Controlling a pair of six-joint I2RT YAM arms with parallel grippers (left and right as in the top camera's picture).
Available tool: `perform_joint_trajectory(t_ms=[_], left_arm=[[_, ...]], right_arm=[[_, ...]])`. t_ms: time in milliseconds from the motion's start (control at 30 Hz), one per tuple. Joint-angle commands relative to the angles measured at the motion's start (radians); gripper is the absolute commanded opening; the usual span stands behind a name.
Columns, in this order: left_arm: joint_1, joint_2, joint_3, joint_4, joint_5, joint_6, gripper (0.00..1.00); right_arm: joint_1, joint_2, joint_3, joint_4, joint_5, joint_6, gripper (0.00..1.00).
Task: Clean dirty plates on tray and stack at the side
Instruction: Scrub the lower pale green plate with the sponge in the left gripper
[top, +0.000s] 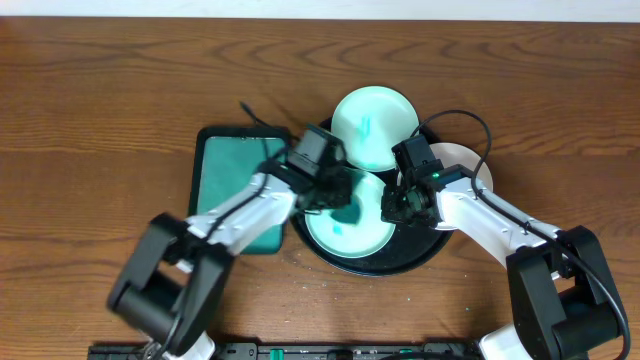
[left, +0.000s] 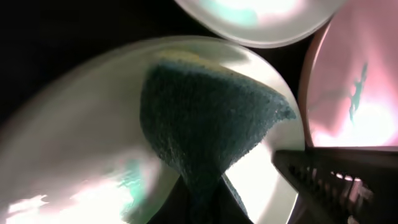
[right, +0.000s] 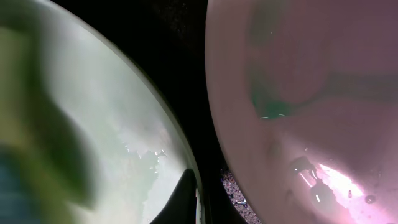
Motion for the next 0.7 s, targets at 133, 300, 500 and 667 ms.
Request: perform_joint_trajectory(t_ms=[133, 300, 500, 667], left_arm=[[-0.046, 0.092, -0.001, -0.018, -0.073, -0.084, 0.07], [0.008, 0.091, 0.013, -0.141, -0.303, -0.084, 0.07], [0.087, 0.091, 0.080, -0.306, -0.398, -0.076, 0.07], [0.106, 0.093, 0.082, -0.355, -0.365, -0.111, 0.07]], right_arm=[[0.005, 0.044, -0.006, 0.008, 0.047, 0.019, 0.01], [0.005, 0.044, -0.006, 0.008, 0.047, 0.019, 0.01], [0.005, 0.044, -0.006, 0.004, 0.050, 0.019, 0.01], [0.005, 0.044, -0.006, 0.005, 0.051, 0.019, 0.01]])
